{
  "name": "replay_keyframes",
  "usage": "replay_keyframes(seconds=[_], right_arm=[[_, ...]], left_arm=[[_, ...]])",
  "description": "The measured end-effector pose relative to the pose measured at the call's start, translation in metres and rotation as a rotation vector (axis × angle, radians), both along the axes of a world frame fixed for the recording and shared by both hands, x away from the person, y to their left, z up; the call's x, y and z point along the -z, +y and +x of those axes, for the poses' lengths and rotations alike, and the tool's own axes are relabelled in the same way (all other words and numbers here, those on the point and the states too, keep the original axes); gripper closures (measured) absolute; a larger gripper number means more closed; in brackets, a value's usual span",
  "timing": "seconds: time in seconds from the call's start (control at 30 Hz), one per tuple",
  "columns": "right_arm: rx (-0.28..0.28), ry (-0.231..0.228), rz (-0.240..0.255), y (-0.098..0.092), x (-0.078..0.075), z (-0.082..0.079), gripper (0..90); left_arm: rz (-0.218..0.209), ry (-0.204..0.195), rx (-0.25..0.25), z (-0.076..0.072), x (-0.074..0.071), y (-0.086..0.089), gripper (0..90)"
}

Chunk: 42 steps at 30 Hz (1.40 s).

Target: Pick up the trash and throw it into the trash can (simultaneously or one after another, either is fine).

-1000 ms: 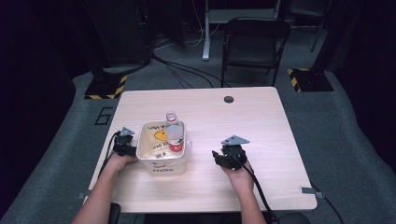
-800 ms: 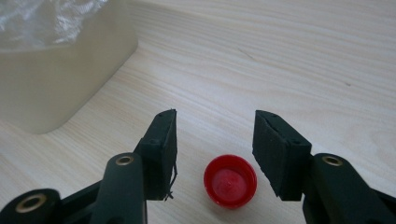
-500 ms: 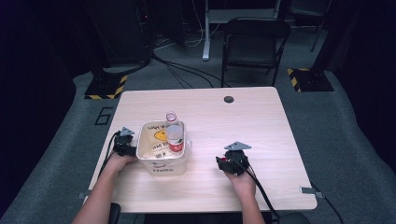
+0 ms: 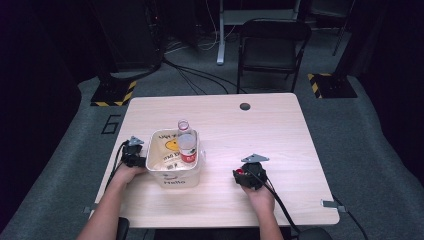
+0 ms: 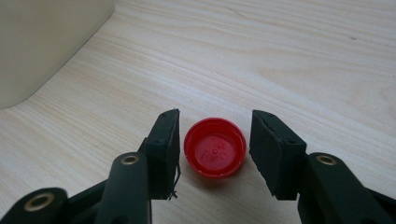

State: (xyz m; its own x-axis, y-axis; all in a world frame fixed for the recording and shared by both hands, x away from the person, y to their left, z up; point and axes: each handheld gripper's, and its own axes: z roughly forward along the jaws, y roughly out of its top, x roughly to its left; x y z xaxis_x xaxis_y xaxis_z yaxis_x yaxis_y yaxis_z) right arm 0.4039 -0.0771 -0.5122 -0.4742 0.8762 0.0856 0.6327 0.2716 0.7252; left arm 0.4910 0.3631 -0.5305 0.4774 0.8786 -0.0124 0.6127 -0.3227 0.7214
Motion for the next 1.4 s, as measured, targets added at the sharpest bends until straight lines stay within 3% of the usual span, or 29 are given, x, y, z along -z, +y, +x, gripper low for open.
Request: replay_keyframes(seconds=[0.2,0.57,0.93,1.4], right_arm=[[0.009,0.024,0.008,0.0,0.003,0.0,56.8],[-0.018,0.001,0.006,0.0,-0.003,-0.001,57.2],[-0.08,-0.032,-0.02,0.008,-0.028,-0.001,57.3],[-0.134,-0.064,0.028,0.016,-0.061,-0.001,57.3]], left_arm=[[0.002,0.003,0.001,0.0,0.0,0.0,0.0],[0.004,0.01,0.005,0.0,-0.001,0.0,0.0],[0.004,0.009,0.002,0.0,-0.001,0.0,0.0],[0.003,0.008,0.002,0.0,-0.001,0.0,0.0]])
